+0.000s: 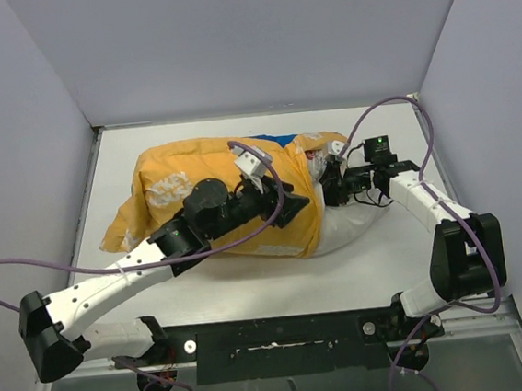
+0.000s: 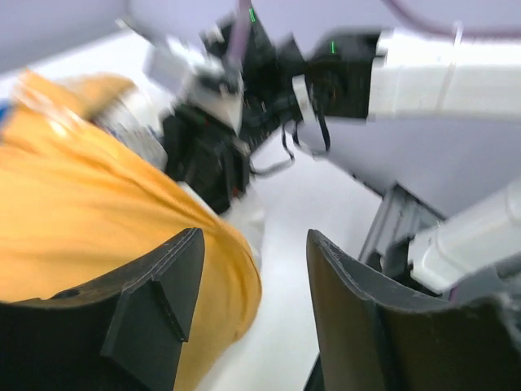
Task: Put the pillow into the pillowcase
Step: Stuff the pillow into the pillowcase.
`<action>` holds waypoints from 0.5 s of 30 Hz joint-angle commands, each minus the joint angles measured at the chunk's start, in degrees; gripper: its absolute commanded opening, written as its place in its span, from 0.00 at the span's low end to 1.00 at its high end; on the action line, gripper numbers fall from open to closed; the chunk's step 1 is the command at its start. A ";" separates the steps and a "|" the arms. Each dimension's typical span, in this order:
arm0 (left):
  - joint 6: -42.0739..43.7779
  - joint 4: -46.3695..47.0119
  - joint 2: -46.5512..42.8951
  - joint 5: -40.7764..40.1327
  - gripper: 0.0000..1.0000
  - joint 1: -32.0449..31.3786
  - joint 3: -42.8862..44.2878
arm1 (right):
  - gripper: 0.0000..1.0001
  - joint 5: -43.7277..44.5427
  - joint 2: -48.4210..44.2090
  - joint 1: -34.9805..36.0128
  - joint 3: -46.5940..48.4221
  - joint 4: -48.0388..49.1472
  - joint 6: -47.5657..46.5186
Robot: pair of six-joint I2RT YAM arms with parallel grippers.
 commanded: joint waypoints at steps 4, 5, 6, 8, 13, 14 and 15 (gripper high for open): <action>15.79 -26.68 7.12 -11.47 0.65 1.30 24.90 | 0.05 3.49 4.57 2.05 -2.11 -8.48 -1.41; 18.66 -29.10 10.01 -11.62 0.69 1.64 28.58 | 0.05 3.39 4.43 2.03 -2.03 -8.52 -1.37; 20.95 -31.82 13.02 -11.97 0.71 2.36 32.29 | 0.05 3.22 4.35 2.00 -2.02 -8.57 -1.26; 23.30 -37.07 18.59 -11.08 0.74 4.73 39.67 | 0.05 2.75 4.14 1.87 -2.02 -8.70 -1.19; 24.68 -42.82 27.63 -2.26 0.78 10.26 50.53 | 0.05 2.11 3.54 1.73 -2.06 -8.61 -0.84; 24.79 -43.22 28.96 -1.41 0.79 10.51 51.79 | 0.05 2.00 3.54 1.72 -2.05 -8.62 -0.82; 24.85 -43.64 30.29 -0.52 0.81 10.69 53.00 | 0.05 1.91 3.54 1.71 -2.05 -8.62 -0.83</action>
